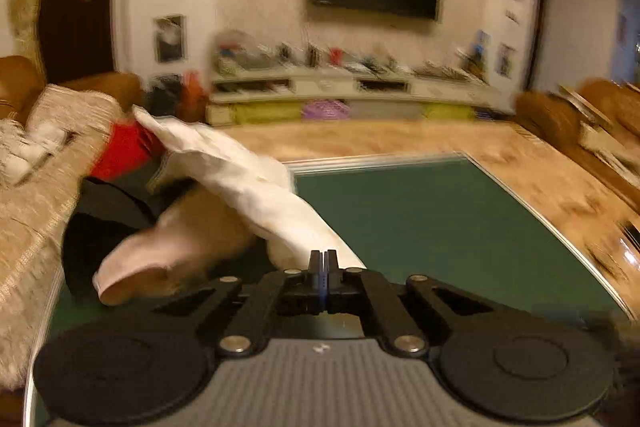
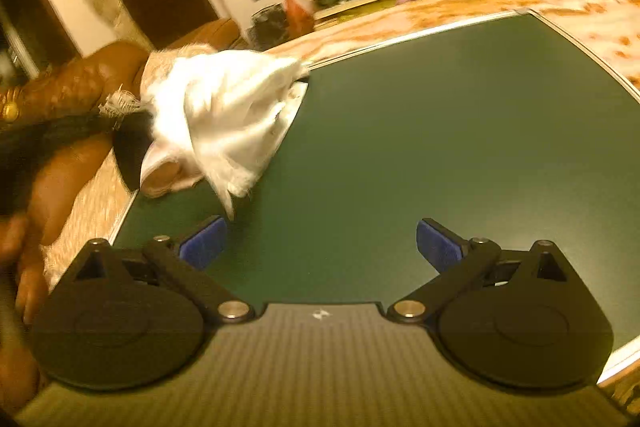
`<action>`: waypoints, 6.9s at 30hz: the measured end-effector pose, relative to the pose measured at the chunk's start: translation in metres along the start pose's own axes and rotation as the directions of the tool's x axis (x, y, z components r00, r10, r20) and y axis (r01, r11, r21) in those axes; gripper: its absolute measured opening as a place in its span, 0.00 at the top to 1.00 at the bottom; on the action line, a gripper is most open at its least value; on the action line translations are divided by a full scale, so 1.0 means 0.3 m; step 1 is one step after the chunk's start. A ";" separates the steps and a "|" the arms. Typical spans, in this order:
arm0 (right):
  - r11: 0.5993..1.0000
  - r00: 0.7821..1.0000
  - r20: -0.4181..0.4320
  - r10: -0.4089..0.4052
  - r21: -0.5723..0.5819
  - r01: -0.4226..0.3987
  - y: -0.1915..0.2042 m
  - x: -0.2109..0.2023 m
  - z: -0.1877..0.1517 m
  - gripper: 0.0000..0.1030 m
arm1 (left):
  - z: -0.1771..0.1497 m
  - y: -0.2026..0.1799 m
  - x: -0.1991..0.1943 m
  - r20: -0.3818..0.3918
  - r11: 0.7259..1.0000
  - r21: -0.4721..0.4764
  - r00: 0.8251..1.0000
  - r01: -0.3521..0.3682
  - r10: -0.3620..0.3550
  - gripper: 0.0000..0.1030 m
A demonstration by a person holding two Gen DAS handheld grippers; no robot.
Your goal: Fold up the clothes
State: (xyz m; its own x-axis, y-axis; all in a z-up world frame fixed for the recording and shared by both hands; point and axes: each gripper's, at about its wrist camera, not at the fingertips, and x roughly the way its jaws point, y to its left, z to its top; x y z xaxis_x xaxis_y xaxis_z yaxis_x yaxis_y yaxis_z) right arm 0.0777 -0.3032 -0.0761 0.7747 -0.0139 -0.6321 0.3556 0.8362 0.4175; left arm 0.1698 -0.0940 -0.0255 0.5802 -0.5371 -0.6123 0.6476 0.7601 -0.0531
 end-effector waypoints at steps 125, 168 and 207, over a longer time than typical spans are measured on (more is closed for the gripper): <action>0.911 0.938 -0.062 -0.340 -0.268 0.313 -0.323 0.117 0.004 0.00 | -0.344 0.090 0.049 -0.086 0.966 -0.252 0.996 -0.060 0.039 0.18; 0.877 0.887 -0.082 -0.454 -0.217 0.429 -0.719 -0.004 0.077 0.46 | -0.264 0.260 0.212 -0.164 0.805 -0.385 0.892 -0.451 0.421 0.84; 0.933 0.948 -0.306 -0.083 -0.357 -0.033 -0.296 0.760 0.517 0.96 | 0.066 0.581 0.303 -0.094 0.591 -0.335 0.650 -0.734 0.754 0.79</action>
State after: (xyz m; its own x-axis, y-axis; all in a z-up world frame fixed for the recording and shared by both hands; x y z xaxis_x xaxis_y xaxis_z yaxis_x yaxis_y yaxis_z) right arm 0.3039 -0.4658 -0.1560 0.5455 0.0850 -0.8338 0.1194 0.9768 0.1777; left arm 0.3452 -0.0176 -0.0747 0.8188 0.2589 -0.5124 -0.2090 0.9657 0.1540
